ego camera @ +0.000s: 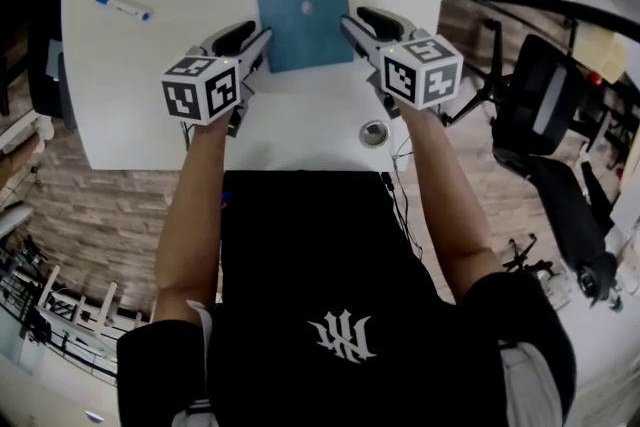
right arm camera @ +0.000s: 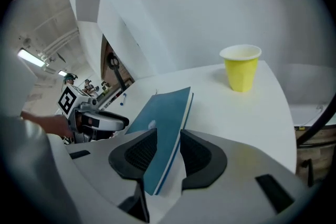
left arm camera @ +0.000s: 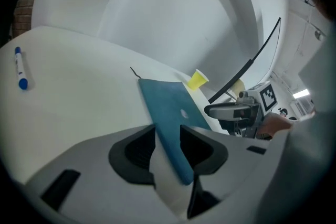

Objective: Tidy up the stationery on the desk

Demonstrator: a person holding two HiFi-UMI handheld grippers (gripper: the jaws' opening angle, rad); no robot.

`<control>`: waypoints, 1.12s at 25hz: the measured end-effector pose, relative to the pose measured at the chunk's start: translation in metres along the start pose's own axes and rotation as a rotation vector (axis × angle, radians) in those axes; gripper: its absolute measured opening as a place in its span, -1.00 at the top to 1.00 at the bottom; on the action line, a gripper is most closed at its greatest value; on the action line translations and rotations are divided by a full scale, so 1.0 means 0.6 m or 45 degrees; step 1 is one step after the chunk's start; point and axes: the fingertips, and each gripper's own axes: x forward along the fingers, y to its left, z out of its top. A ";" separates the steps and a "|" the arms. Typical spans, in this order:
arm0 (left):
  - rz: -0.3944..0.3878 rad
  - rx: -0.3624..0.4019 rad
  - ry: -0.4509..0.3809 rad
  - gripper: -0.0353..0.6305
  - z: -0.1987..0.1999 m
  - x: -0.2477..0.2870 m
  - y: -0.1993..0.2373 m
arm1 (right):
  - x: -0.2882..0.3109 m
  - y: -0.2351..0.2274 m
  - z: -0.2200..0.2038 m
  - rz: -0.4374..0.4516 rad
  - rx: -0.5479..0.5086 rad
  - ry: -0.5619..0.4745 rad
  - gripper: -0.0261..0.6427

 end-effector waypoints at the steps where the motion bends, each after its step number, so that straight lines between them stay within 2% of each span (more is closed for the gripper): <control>1: 0.007 -0.002 0.014 0.46 -0.002 0.002 0.001 | 0.003 -0.001 -0.003 -0.007 0.012 0.017 0.45; 6: 0.027 -0.009 0.060 0.46 -0.003 0.013 -0.001 | 0.013 -0.012 -0.010 -0.042 0.075 0.069 0.51; 15: 0.074 -0.003 0.096 0.46 -0.005 0.020 0.003 | 0.024 -0.010 -0.027 -0.072 0.097 0.166 0.60; 23: 0.117 0.024 0.103 0.56 -0.004 0.021 0.009 | 0.028 -0.010 -0.028 -0.075 0.110 0.184 0.63; 28: 0.109 0.029 0.106 0.60 -0.004 0.021 0.007 | 0.028 -0.009 -0.026 -0.079 0.140 0.170 0.66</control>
